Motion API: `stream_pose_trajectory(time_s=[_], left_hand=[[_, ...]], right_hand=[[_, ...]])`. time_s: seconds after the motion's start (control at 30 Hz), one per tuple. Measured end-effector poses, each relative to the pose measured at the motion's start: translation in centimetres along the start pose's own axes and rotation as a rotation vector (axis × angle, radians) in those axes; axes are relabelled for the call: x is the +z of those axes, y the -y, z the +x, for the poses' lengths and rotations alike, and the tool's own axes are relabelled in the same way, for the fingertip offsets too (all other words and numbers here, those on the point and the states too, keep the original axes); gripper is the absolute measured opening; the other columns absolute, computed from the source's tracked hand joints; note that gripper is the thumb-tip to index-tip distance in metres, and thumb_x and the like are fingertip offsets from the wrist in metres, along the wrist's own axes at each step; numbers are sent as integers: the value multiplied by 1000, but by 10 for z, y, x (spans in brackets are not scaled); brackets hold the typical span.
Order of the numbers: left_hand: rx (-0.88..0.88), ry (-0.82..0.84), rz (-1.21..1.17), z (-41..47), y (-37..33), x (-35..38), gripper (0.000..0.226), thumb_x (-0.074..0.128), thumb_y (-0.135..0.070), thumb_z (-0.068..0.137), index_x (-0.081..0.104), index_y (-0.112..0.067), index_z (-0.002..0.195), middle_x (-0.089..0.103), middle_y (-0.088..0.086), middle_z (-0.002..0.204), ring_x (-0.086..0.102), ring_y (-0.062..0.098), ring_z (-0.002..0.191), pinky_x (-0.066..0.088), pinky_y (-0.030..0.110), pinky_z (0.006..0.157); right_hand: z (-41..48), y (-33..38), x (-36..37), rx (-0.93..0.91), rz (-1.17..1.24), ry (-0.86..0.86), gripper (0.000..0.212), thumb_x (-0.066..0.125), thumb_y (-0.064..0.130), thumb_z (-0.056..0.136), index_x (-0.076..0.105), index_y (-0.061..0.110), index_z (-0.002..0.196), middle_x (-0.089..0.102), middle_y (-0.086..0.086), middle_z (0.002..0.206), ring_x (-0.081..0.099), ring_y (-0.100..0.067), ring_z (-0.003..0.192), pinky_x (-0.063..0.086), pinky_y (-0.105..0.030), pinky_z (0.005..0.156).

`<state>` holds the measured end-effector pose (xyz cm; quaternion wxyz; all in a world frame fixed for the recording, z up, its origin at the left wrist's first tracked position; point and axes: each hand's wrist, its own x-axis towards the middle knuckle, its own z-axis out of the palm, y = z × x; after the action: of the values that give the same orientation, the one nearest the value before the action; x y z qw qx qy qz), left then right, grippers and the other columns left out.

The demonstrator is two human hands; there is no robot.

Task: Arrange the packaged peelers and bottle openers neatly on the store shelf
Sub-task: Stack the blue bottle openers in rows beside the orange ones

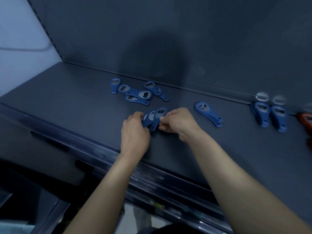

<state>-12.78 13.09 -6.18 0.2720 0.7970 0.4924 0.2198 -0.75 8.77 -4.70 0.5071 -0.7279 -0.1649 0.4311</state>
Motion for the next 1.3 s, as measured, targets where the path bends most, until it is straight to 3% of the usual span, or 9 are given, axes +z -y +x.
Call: stream_pose_trajectory(time_s=[0.2,0.33,0.47,0.57,0.63,0.8,1.07,1.2,1.3], left_hand=[[-3,92,25,2,-5,-3,45,61,-28,79,52,-14,122,56,7,116,50,28,110,44,44,92],[20,41,212,8,-7,4,44,63,-37,85,55,-10,119,55,10,117,46,29,110,41,42,92],[62,-8,202,9,-2,4,27,60,-22,89,58,-7,112,59,12,110,50,29,102,41,37,83],[53,-40,177,7,-1,2,27,60,-22,89,58,-7,111,60,11,108,51,27,101,38,33,78],[44,-45,248,5,0,1,31,58,-29,90,59,-9,113,58,11,109,48,28,104,41,37,83],[13,2,413,2,5,-4,31,56,-35,91,61,-7,103,54,13,108,46,29,105,41,38,81],[22,35,360,8,9,-15,19,59,-18,90,46,-11,77,58,12,96,48,22,83,30,29,64],[57,5,306,15,13,-16,11,60,-17,88,57,-7,90,59,11,95,44,20,79,29,27,66],[77,12,268,17,10,-13,10,57,-10,89,62,-3,94,61,12,93,41,17,74,30,26,64]], right_hand=[[0,4,4,5,-101,20,14,56,0,90,61,2,77,62,-13,68,61,-18,54,55,-21,47],[5,0,-10,-212,-459,-250,20,54,7,87,65,14,71,67,-6,77,63,-20,69,52,-29,61],[2,2,-29,-361,-677,-491,15,51,9,88,65,12,93,65,-10,100,60,-29,91,47,-31,72],[1,1,-24,-363,-654,-378,10,58,16,87,65,10,91,66,-12,97,61,-29,91,51,-35,78],[1,-1,-9,-332,-677,-256,20,62,18,86,65,1,96,66,-14,98,62,-30,93,52,-39,83],[2,5,12,-333,-643,-128,26,58,6,88,60,-7,110,65,-16,103,61,-29,97,52,-42,87],[15,8,18,-312,-677,-65,31,50,-5,87,59,-3,117,61,-12,120,57,-25,111,47,-32,96],[18,10,10,-323,-592,-93,38,46,1,91,58,11,125,60,-6,124,55,-19,115,44,-25,97],[16,13,-8,-381,-674,-293,35,45,3,90,60,12,121,61,-8,121,56,-23,111,45,-25,86]])
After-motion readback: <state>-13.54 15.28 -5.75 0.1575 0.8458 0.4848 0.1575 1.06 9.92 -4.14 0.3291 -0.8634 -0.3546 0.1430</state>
